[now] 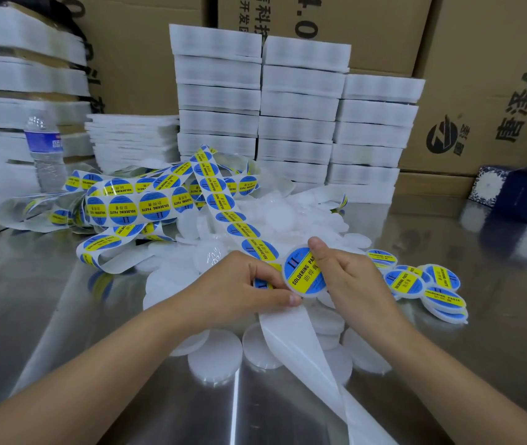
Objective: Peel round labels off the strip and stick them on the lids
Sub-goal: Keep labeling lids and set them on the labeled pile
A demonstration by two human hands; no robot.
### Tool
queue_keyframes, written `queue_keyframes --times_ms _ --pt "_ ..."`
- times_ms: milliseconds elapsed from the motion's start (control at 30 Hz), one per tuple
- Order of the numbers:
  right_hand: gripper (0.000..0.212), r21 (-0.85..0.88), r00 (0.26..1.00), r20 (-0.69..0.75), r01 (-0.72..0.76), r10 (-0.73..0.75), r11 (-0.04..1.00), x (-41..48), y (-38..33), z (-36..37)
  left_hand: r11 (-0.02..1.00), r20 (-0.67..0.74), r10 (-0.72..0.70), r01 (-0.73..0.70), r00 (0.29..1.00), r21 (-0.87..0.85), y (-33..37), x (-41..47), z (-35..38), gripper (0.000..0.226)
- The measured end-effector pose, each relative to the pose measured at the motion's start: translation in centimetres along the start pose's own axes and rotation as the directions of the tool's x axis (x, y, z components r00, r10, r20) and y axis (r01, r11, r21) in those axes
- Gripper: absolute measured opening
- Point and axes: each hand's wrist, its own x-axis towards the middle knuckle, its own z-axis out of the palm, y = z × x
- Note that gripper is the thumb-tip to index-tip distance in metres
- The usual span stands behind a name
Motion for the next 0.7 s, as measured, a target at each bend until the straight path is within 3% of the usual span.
queue_keyframes --times_ms 100,200,300,367,467,600,700 --pt "0.040 0.051 1.000 -0.012 -0.003 0.003 0.999 0.0 -0.2 -0.3 1.000 -0.030 -0.008 0.009 1.000 0.003 -0.1 0.1 -0.1 0.005" --pt "0.012 0.229 0.998 -0.043 -0.036 0.047 0.973 0.5 -0.5 -1.1 1.000 -0.083 -0.022 0.022 0.996 -0.006 -0.2 0.2 -0.1 0.009" --pt "0.009 0.311 0.976 -0.154 -0.101 0.155 0.945 1.7 0.3 -3.0 0.998 -0.127 -0.050 0.044 0.991 -0.053 -0.3 0.3 -0.3 0.013" --pt "0.014 0.193 0.942 -0.274 -0.145 0.196 0.970 2.5 1.3 -4.6 0.997 -0.132 -0.058 0.051 0.990 -0.060 -0.3 0.4 -0.5 0.019" --pt "0.022 -0.154 0.912 -0.392 -0.190 0.116 0.970 3.2 2.9 -6.3 0.997 -0.129 -0.065 0.058 0.990 -0.058 -0.4 0.5 -0.5 0.027" --pt "0.036 -0.402 0.925 -0.364 -0.263 0.111 0.877 3.8 4.3 -6.2 0.997 -0.126 -0.071 0.066 0.990 -0.043 -0.6 0.5 -0.5 0.032" --pt "0.032 -0.530 0.934 -0.313 -0.320 0.170 0.785 4.0 5.2 -5.9 0.998 -0.125 -0.062 0.058 0.990 -0.034 -0.6 0.5 -0.6 0.034"
